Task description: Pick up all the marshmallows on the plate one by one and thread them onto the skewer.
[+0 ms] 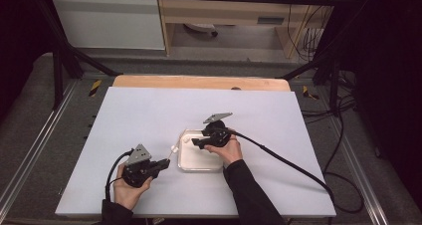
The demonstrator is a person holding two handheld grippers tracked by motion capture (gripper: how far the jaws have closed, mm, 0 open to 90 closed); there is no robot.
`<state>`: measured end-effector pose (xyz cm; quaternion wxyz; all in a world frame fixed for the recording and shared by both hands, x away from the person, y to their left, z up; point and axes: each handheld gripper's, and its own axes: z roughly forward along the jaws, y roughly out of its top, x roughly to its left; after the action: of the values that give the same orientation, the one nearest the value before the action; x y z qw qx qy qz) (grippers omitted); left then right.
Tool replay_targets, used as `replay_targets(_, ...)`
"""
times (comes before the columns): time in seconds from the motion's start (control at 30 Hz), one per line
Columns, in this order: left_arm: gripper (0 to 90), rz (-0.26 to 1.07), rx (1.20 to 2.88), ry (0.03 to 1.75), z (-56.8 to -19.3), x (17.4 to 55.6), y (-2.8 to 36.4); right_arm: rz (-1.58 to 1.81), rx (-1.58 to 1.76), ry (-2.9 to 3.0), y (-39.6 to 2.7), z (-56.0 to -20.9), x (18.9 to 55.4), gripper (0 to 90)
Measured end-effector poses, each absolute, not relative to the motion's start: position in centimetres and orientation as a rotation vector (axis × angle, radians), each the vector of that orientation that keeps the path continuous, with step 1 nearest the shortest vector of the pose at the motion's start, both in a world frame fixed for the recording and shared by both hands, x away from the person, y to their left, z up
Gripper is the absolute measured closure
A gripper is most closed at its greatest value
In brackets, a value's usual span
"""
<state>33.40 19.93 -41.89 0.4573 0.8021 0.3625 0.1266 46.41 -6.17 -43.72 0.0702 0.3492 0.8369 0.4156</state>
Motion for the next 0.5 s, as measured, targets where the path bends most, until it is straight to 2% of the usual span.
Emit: replay_targets(0.5,88.5,0.313,1.979,0.888,-41.9,33.4,19.8,1.205,0.96,2.543,-5.7,-45.1,46.3,66.8)
